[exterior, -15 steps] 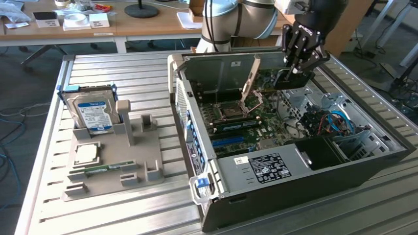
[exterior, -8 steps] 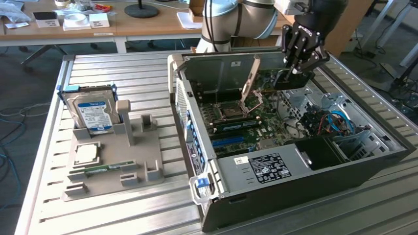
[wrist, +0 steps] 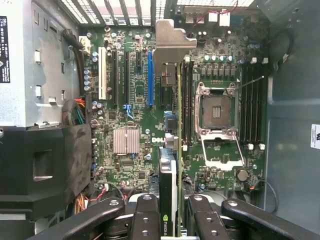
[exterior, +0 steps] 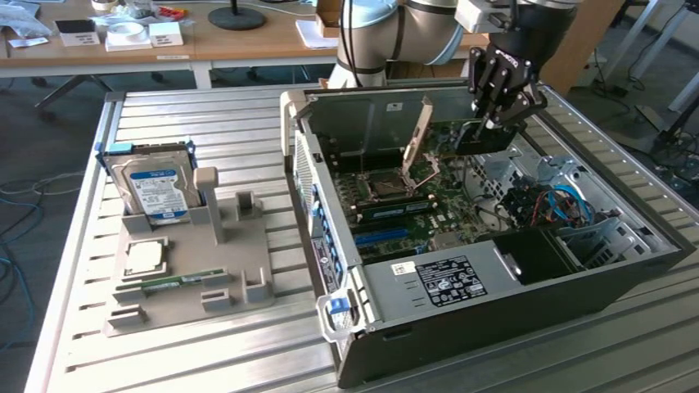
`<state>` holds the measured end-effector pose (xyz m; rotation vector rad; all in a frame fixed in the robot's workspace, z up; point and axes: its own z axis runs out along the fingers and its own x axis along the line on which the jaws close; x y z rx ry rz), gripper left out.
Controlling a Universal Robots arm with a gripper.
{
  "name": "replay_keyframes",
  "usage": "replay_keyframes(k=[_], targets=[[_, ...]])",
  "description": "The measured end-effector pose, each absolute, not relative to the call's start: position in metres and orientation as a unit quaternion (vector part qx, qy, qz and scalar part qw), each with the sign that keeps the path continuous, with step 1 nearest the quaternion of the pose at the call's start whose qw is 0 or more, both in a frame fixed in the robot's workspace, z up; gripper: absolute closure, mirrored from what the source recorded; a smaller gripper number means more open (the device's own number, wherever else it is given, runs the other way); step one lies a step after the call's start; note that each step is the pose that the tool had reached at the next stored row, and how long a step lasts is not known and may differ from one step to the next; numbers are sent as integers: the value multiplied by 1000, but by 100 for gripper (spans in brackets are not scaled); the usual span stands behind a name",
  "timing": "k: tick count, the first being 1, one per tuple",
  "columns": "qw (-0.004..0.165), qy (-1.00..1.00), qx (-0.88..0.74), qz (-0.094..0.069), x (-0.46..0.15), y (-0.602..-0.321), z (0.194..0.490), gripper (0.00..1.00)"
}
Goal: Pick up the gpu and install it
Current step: 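Insert the gpu into the slot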
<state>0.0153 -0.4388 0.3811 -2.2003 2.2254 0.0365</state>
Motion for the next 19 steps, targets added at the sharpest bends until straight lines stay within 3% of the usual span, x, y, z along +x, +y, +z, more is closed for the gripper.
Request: replay_keyframes(k=[19], targets=[[6,711,-703,12,6,-439,380,73]])
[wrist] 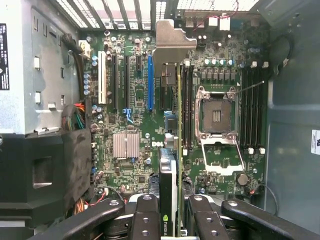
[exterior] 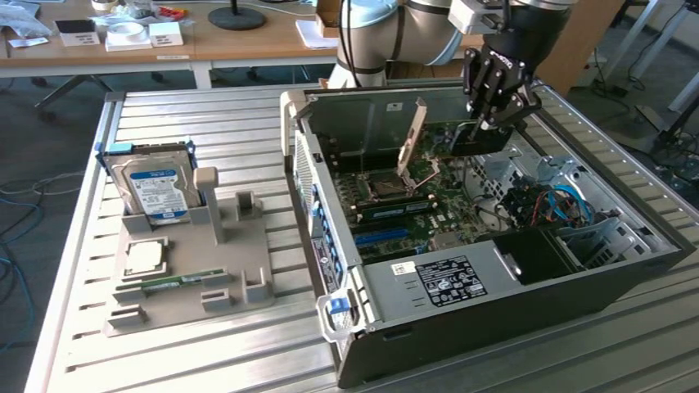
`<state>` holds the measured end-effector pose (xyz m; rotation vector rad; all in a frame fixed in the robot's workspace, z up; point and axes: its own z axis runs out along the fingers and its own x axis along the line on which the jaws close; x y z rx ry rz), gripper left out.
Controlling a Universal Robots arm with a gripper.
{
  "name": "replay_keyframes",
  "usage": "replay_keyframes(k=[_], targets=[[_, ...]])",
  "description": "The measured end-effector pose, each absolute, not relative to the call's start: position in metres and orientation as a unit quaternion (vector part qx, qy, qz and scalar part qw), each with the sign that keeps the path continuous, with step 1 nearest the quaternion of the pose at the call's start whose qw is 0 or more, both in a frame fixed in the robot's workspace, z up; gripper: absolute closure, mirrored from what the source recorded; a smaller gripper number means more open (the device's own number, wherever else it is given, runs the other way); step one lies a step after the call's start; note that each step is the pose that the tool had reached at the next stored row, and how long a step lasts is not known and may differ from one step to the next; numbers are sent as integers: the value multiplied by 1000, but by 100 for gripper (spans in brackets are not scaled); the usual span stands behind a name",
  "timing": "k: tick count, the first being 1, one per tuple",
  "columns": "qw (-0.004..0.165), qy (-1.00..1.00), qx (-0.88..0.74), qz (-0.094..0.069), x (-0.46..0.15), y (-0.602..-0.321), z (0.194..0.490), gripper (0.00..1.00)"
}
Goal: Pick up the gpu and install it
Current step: 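Insert the gpu into the slot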
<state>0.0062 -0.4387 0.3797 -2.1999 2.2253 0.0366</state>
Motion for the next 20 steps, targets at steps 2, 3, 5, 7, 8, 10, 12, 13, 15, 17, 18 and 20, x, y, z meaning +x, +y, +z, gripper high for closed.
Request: replay_keyframes(k=[2,3,5,7,8,10,12,13,15,17,18,20], targets=[[6,711,-703,12,4,-439,380,73],[6,711,-703,12,4,-439,380,73],[6,711,-703,12,4,-439,380,73],[6,711,-703,12,4,-439,380,73],[6,711,-703,12,4,-439,380,73],[6,711,-703,12,4,-439,379,73],[6,711,-703,12,4,-439,378,73],[6,711,-703,12,4,-439,377,73],[6,711,-703,12,4,-439,374,73],[6,711,-703,12,4,-439,372,73],[6,711,-703,12,4,-439,372,73],[6,711,-703,12,3,-439,372,73]])
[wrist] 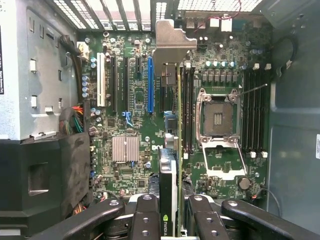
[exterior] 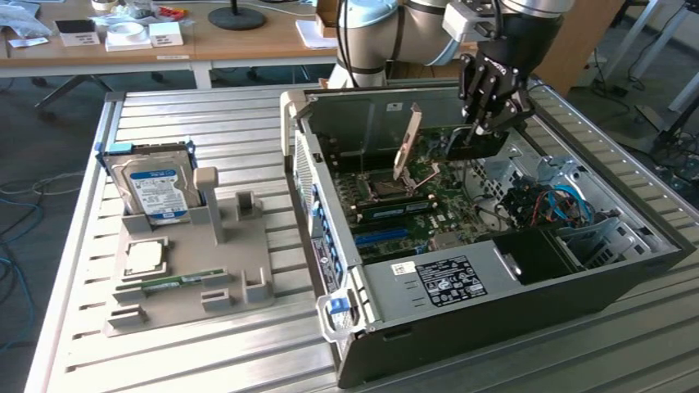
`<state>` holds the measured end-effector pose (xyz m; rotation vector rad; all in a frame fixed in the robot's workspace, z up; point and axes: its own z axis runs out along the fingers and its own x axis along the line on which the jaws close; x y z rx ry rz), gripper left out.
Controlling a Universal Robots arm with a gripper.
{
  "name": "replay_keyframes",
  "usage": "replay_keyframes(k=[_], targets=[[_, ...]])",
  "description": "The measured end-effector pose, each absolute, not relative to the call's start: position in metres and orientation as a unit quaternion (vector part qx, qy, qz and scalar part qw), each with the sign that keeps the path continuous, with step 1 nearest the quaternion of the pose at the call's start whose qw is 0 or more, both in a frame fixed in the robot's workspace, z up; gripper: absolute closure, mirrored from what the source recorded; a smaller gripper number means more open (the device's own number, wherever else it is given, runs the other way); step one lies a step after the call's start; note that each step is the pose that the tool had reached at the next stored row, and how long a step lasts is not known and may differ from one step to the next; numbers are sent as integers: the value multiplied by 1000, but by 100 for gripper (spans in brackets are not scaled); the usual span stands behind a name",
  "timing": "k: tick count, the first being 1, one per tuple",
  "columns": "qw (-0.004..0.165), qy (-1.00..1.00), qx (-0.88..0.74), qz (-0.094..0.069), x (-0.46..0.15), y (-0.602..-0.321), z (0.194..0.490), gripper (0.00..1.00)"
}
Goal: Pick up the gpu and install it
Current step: 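Insert the gpu into the slot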
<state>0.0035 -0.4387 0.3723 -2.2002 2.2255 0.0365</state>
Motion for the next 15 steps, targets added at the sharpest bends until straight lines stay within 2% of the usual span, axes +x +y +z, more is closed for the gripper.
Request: replay_keyframes(k=[15], targets=[[6,711,-703,12,3,-439,368,73]])
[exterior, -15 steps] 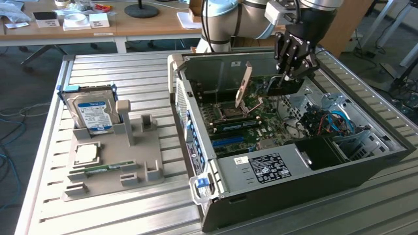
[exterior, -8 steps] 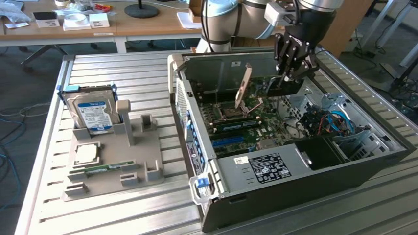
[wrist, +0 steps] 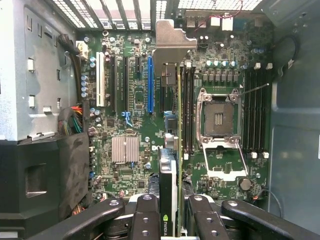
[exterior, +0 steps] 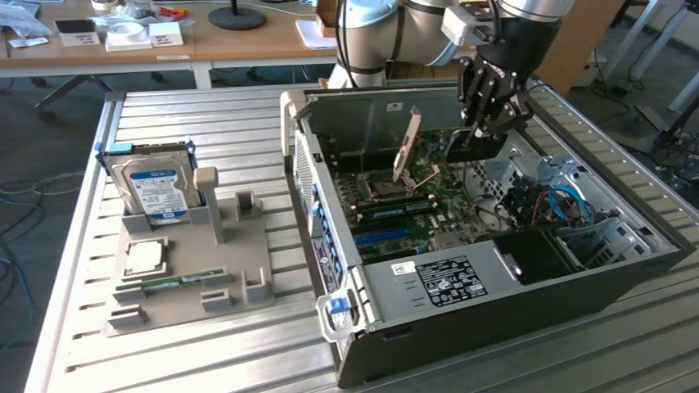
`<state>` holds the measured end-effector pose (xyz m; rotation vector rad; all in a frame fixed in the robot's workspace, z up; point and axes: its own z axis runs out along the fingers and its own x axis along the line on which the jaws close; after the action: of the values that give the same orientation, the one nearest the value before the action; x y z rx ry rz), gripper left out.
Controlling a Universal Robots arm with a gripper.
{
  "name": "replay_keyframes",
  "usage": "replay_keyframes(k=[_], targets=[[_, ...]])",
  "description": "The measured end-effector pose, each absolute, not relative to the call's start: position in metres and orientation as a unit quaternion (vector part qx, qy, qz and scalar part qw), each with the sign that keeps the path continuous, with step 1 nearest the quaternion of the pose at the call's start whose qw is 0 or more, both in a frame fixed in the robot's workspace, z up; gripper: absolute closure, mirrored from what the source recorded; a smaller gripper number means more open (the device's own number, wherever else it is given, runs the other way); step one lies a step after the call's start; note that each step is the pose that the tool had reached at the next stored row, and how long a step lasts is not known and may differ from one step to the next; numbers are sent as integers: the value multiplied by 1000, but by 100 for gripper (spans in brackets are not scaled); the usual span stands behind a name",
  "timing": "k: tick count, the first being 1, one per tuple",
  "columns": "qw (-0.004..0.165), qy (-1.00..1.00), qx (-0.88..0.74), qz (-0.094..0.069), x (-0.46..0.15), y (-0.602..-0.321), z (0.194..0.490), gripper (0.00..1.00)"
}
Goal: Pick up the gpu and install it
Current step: 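Insert the gpu into the slot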
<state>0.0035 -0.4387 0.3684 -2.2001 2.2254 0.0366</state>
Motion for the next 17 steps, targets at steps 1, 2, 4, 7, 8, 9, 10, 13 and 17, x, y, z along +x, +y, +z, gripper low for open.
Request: replay_keyframes(k=[1,2,4,7,8,9,10,13,17], targets=[[6,711,-703,12,3,-439,368,73],[6,711,-703,12,3,-439,368,73],[6,711,-703,12,3,-439,367,73],[6,711,-703,12,3,-439,364,73],[6,711,-703,12,3,-439,363,73],[6,711,-703,12,3,-439,362,73],[6,711,-703,12,3,-439,361,73],[6,711,-703,12,3,-439,359,73],[8,711,-703,10,1,-439,356,73]])
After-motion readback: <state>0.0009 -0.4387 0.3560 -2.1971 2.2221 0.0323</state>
